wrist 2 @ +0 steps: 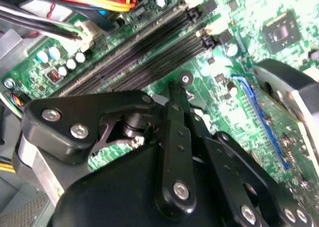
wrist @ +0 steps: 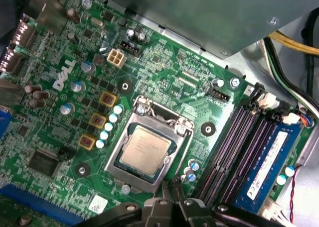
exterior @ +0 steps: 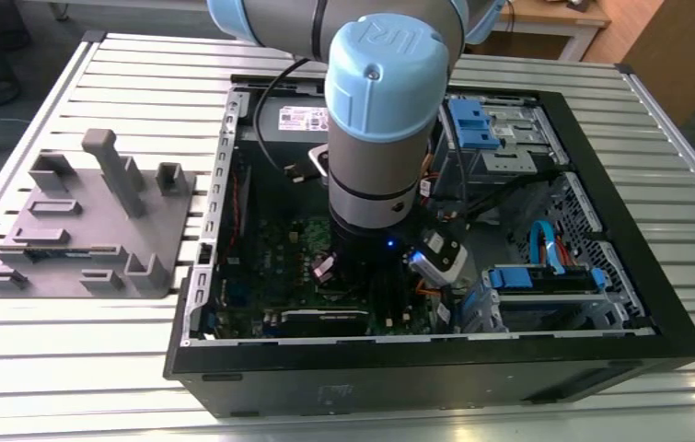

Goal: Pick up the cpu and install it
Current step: 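Install the first cpu locking lever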

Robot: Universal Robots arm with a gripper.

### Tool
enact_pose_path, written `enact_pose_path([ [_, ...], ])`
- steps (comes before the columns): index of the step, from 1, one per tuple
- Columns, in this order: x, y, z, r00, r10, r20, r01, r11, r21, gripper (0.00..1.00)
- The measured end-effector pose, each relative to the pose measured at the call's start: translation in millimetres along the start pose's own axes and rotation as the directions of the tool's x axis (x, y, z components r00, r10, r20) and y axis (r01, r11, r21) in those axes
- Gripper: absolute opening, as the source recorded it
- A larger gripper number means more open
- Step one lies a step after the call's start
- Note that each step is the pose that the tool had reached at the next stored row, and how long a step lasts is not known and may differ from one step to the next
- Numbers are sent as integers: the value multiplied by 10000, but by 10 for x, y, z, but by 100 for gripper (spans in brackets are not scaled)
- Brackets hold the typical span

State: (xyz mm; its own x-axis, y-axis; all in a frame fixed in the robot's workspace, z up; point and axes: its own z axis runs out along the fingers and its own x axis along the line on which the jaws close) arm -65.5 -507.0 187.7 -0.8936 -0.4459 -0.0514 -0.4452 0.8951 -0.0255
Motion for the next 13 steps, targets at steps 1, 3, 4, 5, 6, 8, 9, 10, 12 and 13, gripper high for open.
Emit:
enact_pose_path([
  [1,0,0,0,10000,-14,1,14,10000,0,11],
  [3,0,0,-2,10000,-23,-1,23,10000,1,11],
  [4,0,-1,-2,10000,-25,-2,25,10000,2,11],
  [5,0,-1,-2,10000,-26,-1,26,10000,2,11],
  [6,0,-1,-6,10000,-26,0,26,10000,-1,11],
  [8,-3,-1,-43,10000,-25,6,25,10000,-10,11],
  [9,-4,-2,-74,10000,-25,4,25,10000,-7,11],
  [10,-6,-3,-109,10000,-25,1,25,10000,-3,11],
  [12,-9,-5,-179,10000,-25,1,25,10000,-4,11],
  [13,-11,-6,-211,10000,-26,1,26,10000,-3,11],
])
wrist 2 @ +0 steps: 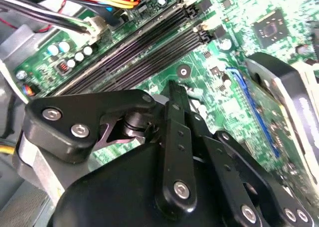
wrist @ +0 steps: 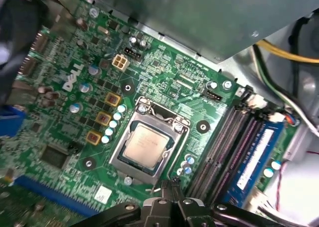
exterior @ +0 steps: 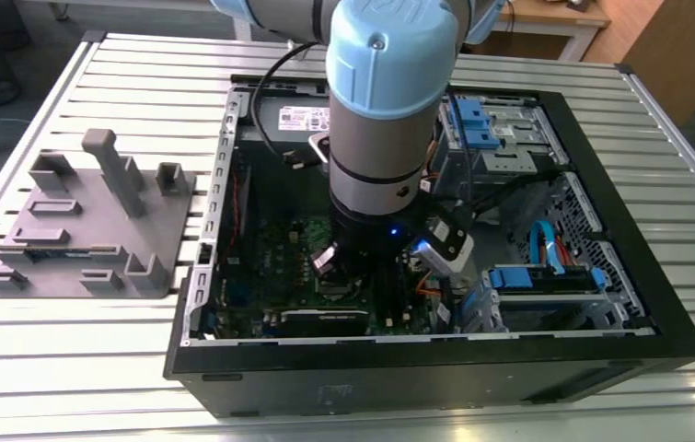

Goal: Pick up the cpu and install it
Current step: 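Install the first cpu locking lever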

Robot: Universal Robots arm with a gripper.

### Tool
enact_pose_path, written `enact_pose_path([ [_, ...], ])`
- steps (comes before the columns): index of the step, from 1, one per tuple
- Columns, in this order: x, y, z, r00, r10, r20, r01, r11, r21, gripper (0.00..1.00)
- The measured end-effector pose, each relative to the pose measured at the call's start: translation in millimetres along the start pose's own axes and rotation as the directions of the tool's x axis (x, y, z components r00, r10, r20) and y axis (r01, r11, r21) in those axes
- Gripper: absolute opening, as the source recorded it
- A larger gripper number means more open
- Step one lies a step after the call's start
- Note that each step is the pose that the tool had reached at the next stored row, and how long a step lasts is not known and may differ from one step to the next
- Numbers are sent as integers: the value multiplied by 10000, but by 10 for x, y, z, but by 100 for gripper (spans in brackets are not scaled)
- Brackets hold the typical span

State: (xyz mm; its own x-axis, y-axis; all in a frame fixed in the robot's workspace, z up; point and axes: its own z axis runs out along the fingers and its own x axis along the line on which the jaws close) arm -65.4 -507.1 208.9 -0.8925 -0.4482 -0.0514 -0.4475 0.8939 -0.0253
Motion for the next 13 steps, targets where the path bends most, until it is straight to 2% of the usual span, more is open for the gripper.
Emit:
enact_pose_path([
  [3,-4,-2,-65,10000,-1,0,1,10000,0,11],
  [8,-4,-2,-68,10000,-1,-14,1,10000,-7,11],
  [11,-6,-3,-66,9996,-3,-297,-1,9999,-146,11],
  [13,-5,-3,-67,9995,-2,-307,-2,9999,-150,11],
])
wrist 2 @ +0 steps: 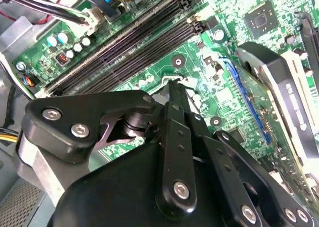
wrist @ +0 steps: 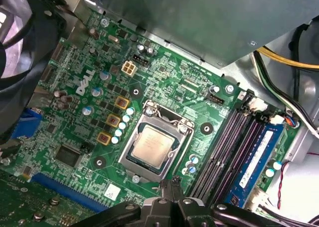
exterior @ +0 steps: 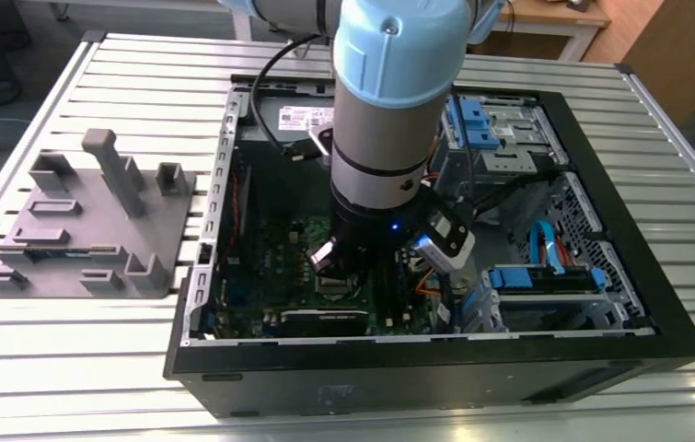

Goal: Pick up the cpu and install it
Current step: 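Install the first cpu locking lever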

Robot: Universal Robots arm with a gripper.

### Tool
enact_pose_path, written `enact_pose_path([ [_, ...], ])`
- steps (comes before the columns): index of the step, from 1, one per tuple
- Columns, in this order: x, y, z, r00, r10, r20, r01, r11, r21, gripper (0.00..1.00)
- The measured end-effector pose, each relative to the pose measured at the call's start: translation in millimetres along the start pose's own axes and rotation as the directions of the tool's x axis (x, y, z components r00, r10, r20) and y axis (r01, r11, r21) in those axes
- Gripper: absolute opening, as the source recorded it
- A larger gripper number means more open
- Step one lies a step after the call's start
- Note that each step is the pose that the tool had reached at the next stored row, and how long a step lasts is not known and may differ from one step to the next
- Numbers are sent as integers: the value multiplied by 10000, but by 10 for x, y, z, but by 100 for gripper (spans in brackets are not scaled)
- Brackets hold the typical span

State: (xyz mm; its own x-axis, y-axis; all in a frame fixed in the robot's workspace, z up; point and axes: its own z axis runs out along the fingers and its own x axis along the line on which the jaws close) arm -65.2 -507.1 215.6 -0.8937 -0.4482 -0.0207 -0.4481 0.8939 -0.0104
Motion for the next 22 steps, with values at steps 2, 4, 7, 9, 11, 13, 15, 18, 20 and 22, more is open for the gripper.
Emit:
enact_pose_path([
  [2,0,0,1,10000,0,-2,0,10000,-3,11],
  [4,3,2,2,10000,1,-3,-1,10000,-5,11],
  [7,60,33,2,10000,0,3,0,10000,-2,11],
  [9,100,59,1,10000,3,7,-3,10000,2,11],
  [11,134,83,0,10000,8,14,-8,10000,5,11],
  [13,160,106,0,10000,12,21,-12,10000,7,11],
  [15,166,121,-1,10000,14,23,-14,10000,9,11],
  [18,160,134,-22,10000,14,27,-14,10000,10,11],
  [20,155,148,-40,10000,13,31,-13,10000,13,11],
  [22,148,165,-59,10000,14,39,-14,10000,17,11],
])
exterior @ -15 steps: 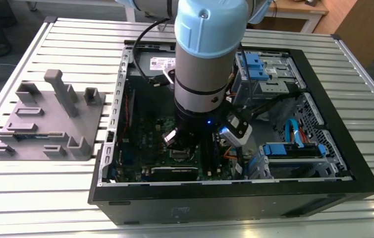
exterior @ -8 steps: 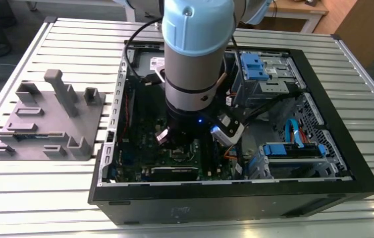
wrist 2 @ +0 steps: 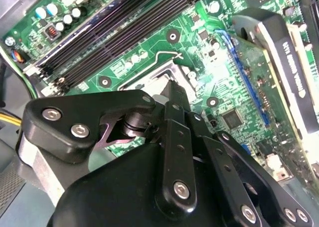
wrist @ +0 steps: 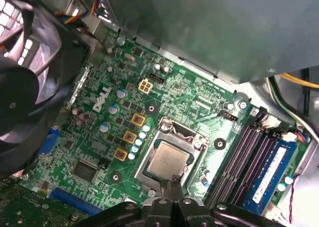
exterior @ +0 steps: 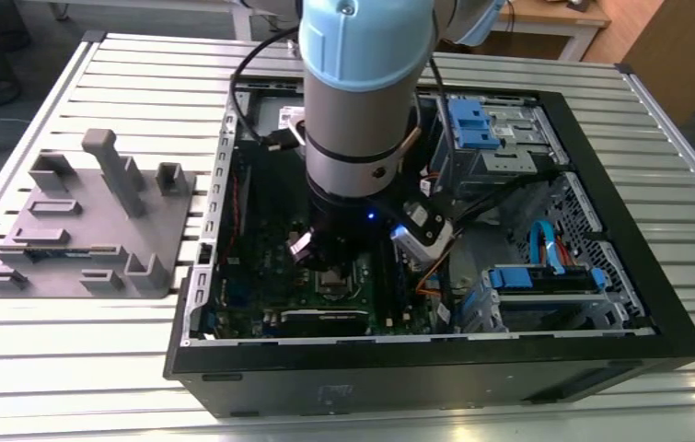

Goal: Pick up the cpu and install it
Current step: 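Install the first cpu locking lever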

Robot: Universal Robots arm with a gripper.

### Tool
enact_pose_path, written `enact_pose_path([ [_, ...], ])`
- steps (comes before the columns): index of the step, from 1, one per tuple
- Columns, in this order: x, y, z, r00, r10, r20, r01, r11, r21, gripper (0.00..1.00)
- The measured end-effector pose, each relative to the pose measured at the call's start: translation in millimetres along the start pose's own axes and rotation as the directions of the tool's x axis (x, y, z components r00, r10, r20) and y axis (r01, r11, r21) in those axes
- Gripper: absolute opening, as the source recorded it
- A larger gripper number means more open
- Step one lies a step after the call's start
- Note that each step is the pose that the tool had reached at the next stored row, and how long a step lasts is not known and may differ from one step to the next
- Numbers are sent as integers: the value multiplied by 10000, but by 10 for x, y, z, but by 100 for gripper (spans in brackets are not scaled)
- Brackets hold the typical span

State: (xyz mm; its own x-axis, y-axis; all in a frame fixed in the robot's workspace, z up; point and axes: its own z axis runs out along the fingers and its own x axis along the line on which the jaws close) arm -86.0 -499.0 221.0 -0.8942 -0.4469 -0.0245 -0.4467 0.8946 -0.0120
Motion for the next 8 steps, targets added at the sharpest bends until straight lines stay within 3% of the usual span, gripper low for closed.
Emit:
enact_pose_path([
  [8,-21,39,-97,10000,0,12,0,10000,6,11],
])
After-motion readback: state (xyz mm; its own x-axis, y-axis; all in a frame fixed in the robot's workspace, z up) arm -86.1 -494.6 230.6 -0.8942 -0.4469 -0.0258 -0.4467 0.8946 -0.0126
